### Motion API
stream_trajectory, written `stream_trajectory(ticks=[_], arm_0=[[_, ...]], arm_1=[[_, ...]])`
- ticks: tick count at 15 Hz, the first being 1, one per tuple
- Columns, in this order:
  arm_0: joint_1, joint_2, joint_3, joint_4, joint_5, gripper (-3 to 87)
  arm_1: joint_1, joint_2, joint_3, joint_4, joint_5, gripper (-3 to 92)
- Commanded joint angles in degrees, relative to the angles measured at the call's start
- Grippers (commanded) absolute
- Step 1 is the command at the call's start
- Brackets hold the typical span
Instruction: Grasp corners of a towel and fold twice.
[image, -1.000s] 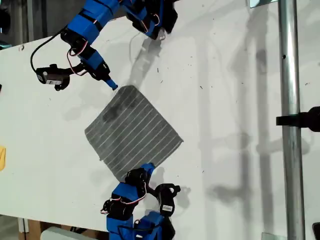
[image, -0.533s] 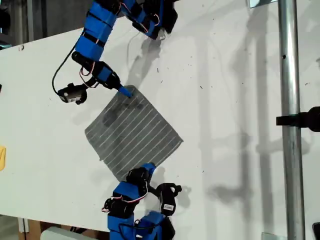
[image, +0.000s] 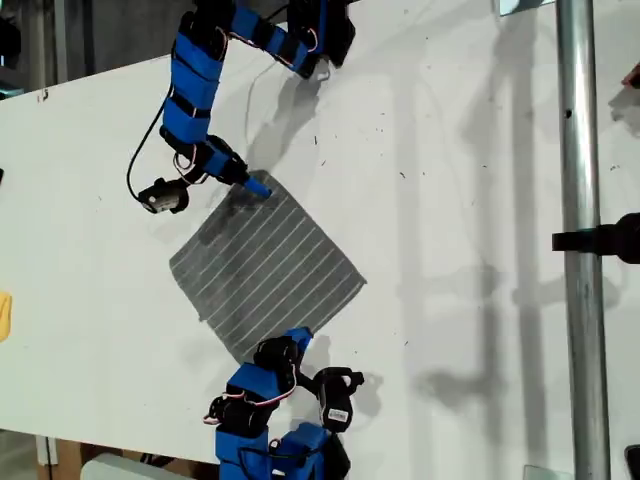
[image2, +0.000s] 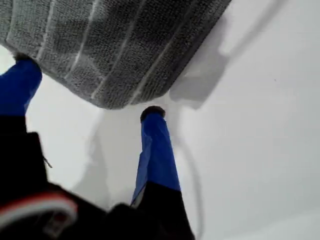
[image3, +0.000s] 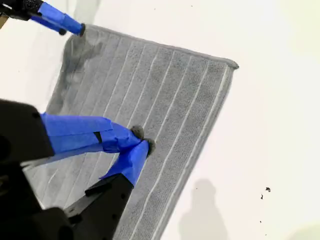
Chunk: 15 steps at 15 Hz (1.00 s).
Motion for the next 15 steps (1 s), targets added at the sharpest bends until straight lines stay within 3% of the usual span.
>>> stream_trajectory(ticks=[1,3,6,10,12,13,15], arm_0=[[0.53,0.35,-2.72,0.53,0.26,-2.9],[0.35,0.35,-2.46,0.53,-0.44,-2.9],[0.00,-0.18,-2.37,-0.26,-1.41,-2.8],[-0.26,-2.55,-3.25,0.88,-2.81,-2.8],[0.09,-5.45,-5.89,0.00,-0.09,-2.9],[-0.09,-8.00,-9.14,1.14,1.58,2.4],[-0.35,-14.24,-17.14,3.60,4.31,30.8]], arm_1=[[1.41,-3.78,-2.20,-3.25,-2.11,38.5],[0.88,-7.56,-3.08,-4.39,-3.87,32.9],[-0.97,-8.17,-4.66,-5.71,-5.54,2.2],[-5.10,-9.49,-7.38,-6.06,-4.48,-0.2],[-6.15,-10.37,-8.53,-6.06,-3.69,-0.2],[-6.33,-10.55,-8.79,-6.06,-3.52,-0.2],[-6.59,-10.63,-8.88,-6.06,-3.08,-0.2]])
